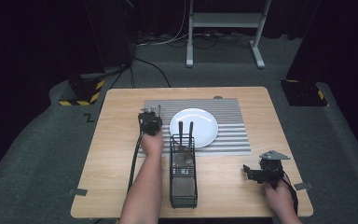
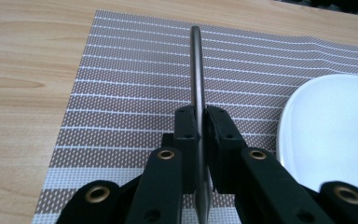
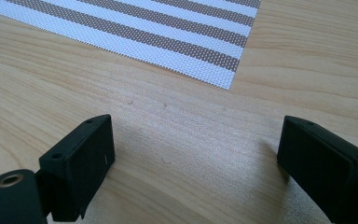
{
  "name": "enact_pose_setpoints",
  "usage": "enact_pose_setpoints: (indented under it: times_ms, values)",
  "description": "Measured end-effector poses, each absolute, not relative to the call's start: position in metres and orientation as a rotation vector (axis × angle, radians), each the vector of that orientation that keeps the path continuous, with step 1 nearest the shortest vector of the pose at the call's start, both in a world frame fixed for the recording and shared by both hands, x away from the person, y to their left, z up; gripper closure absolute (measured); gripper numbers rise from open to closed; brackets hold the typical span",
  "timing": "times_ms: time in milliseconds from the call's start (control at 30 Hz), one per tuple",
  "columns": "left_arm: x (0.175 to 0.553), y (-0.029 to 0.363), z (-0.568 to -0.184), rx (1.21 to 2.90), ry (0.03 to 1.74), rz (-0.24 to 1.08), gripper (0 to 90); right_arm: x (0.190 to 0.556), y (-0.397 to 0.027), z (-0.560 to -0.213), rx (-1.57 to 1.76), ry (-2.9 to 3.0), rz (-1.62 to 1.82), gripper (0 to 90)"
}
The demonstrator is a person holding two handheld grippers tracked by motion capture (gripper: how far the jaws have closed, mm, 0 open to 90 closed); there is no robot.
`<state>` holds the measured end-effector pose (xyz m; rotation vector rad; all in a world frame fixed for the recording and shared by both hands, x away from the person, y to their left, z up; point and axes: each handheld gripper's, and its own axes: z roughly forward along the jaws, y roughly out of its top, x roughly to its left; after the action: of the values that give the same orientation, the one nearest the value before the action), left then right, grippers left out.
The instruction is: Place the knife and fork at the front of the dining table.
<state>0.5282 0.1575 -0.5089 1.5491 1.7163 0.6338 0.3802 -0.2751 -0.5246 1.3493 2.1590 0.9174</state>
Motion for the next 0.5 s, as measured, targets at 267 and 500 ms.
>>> enact_pose_setpoints:
  times_ms: [267,500]
  values:
    - [0.528,0.163,-0.502,1.561,1.686,0.653,76.4,0.380,-0.275,-0.525,1.348,2.160,0.918,10.6]
    - [0.523,0.163,-0.497,1.589,1.670,0.692,73.5,0.380,-0.275,-0.525,1.350,2.160,0.918,10.6]
